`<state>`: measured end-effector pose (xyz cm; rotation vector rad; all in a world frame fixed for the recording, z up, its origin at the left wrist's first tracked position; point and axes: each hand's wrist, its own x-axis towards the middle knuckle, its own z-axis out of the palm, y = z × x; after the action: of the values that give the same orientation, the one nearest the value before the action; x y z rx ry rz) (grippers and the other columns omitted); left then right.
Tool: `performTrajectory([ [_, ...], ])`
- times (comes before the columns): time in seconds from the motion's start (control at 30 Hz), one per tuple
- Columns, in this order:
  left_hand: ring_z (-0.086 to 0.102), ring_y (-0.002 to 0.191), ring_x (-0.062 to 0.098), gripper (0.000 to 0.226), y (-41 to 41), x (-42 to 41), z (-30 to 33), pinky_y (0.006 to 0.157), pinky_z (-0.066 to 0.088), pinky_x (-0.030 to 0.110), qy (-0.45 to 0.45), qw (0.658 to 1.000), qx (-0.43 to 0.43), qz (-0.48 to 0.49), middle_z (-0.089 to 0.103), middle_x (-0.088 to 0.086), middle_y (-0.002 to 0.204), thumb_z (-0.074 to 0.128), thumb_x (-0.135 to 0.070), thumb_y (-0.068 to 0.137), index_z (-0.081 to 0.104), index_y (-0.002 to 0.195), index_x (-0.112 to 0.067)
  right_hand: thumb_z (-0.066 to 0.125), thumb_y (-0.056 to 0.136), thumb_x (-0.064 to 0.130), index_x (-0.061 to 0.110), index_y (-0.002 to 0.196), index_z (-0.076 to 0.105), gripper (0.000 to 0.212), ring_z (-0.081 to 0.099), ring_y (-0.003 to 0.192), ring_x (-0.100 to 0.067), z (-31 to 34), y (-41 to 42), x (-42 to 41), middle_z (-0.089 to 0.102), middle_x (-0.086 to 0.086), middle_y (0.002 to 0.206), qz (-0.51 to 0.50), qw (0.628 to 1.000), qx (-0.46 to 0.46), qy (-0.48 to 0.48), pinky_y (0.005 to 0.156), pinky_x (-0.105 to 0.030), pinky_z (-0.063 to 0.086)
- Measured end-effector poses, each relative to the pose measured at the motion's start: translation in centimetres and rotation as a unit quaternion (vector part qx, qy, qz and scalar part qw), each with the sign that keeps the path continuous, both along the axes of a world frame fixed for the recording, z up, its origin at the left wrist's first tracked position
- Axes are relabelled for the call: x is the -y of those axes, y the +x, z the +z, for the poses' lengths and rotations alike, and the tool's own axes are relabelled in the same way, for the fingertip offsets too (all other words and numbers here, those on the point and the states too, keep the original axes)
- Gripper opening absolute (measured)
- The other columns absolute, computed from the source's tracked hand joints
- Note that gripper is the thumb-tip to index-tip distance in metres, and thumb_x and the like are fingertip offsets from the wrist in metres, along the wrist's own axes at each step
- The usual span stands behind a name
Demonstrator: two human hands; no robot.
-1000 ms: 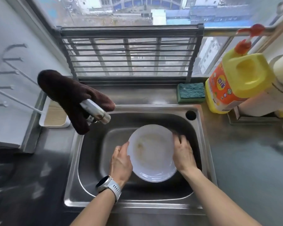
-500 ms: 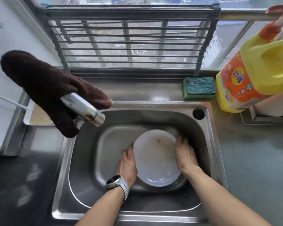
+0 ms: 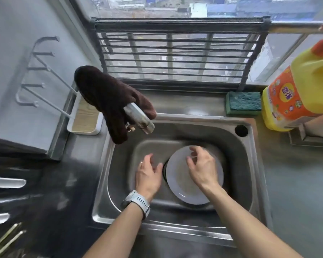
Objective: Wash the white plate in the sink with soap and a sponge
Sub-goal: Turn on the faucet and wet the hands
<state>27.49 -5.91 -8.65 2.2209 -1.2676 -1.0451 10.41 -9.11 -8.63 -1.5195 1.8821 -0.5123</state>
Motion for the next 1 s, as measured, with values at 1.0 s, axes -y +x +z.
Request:
performTrajectory([
  [1.0,0.076,0.097,0.018,0.029,4.7,5.8,4.9,0.093,0.059,0.041,-0.181,0.904,-0.274,0.275,0.080,-0.001,0.095,0.084,-0.030,0.073,0.076,0.097,-0.016,0.076,0.086,0.004,0.020,0.063,0.081,0.028,0.072,0.074,-0.015,4.6,13.2,5.7,0.077,0.001,0.071,-0.087,0.794,0.591,0.110,0.083,-0.032,0.060],
])
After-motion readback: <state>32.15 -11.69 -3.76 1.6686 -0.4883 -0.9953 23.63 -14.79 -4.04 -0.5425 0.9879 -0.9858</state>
